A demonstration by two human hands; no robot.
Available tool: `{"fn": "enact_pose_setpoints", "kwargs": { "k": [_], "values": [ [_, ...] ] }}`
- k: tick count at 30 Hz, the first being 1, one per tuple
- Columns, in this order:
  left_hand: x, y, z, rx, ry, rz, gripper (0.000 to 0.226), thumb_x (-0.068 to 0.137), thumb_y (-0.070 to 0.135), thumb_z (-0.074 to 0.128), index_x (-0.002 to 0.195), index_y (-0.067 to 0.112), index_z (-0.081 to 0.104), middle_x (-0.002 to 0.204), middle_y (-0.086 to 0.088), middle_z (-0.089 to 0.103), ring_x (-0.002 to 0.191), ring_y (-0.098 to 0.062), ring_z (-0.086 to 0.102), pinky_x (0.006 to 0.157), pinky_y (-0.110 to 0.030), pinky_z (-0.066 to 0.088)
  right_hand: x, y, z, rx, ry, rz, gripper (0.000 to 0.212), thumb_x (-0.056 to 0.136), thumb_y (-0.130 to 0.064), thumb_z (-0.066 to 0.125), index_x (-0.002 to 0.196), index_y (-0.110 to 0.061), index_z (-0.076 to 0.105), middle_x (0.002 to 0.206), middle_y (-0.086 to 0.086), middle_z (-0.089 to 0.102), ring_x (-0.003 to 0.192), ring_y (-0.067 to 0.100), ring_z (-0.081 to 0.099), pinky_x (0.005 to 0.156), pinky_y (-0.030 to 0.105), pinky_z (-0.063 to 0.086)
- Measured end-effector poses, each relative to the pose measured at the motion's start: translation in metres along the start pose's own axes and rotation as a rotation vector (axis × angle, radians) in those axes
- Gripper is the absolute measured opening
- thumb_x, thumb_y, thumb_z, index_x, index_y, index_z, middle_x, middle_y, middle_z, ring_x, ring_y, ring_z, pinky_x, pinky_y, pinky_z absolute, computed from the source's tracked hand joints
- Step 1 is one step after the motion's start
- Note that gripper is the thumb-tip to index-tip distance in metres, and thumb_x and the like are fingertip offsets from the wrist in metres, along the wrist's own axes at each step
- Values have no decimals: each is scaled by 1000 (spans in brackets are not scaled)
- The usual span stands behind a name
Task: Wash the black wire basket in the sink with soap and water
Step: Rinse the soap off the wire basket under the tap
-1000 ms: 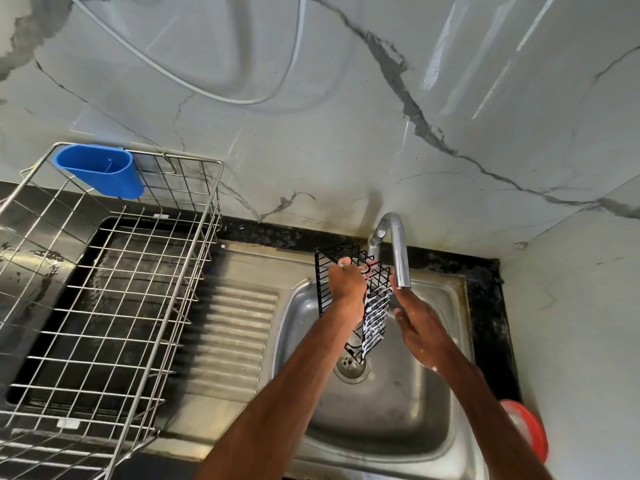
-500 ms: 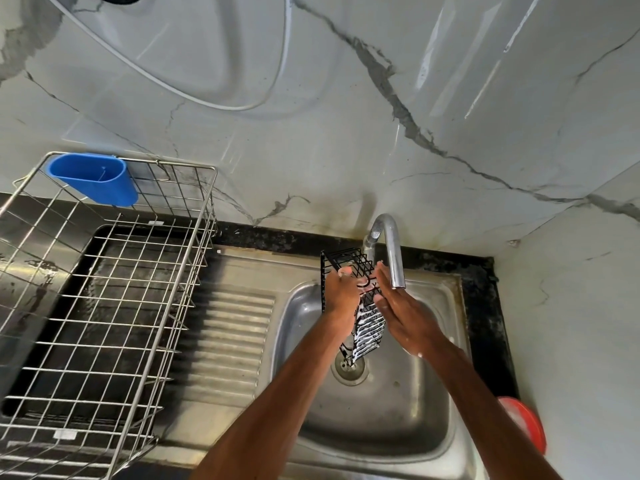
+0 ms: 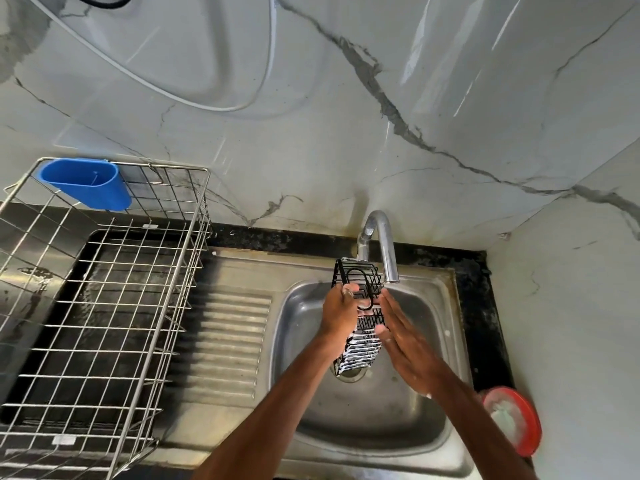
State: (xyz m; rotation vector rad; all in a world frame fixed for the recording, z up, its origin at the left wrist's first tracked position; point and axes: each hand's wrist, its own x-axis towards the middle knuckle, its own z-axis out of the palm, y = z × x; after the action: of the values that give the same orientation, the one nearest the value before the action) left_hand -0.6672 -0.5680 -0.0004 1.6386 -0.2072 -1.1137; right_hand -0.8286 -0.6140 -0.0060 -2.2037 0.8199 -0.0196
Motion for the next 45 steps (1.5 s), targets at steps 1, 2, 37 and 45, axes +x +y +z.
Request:
{"fn": "enact_pose_setpoints", "kwargs": {
  "k": [1, 2, 37, 45],
  "values": [
    [-1, 1, 0, 14, -4, 10, 24, 113, 11, 34, 109, 12, 58, 97, -12, 71, 85, -17, 70, 61, -14, 52, 10, 2, -1, 3, -13, -7, 62, 107, -52, 21, 160, -33, -6, 165, -22, -15, 151, -5, -10, 120, 21, 3],
    [-1, 0, 0, 25, -14, 15, 25, 113, 13, 34, 109, 14, 58, 97, -10, 71, 86, -16, 69, 64, -16, 50, 20, 3, -3, 7, -19, -12, 64, 106, -56, 18, 160, -33, -6, 166, -19, -13, 152, -2, -9, 122, 25, 4],
    [33, -7, -16, 959, -426, 606, 41, 105, 9, 50, 146, 7, 51, 133, -17, 66, 120, -26, 64, 106, -45, 51, -20, 23, -26, 1042, 13, 365, 37, 100, -19, 49, 120, 11, 55, 108, 36, 68, 98, 50, 69, 85, 47, 58],
    [28, -6, 24, 1152, -381, 649, 41, 110, 22, 40, 148, 5, 48, 143, -19, 58, 139, -31, 50, 125, -55, 20, -18, 4, -17, 1046, 58, 423, 30, 104, -21, 49, 117, 5, 57, 108, 27, 73, 98, 44, 72, 90, 57, 54]
  ]
}}
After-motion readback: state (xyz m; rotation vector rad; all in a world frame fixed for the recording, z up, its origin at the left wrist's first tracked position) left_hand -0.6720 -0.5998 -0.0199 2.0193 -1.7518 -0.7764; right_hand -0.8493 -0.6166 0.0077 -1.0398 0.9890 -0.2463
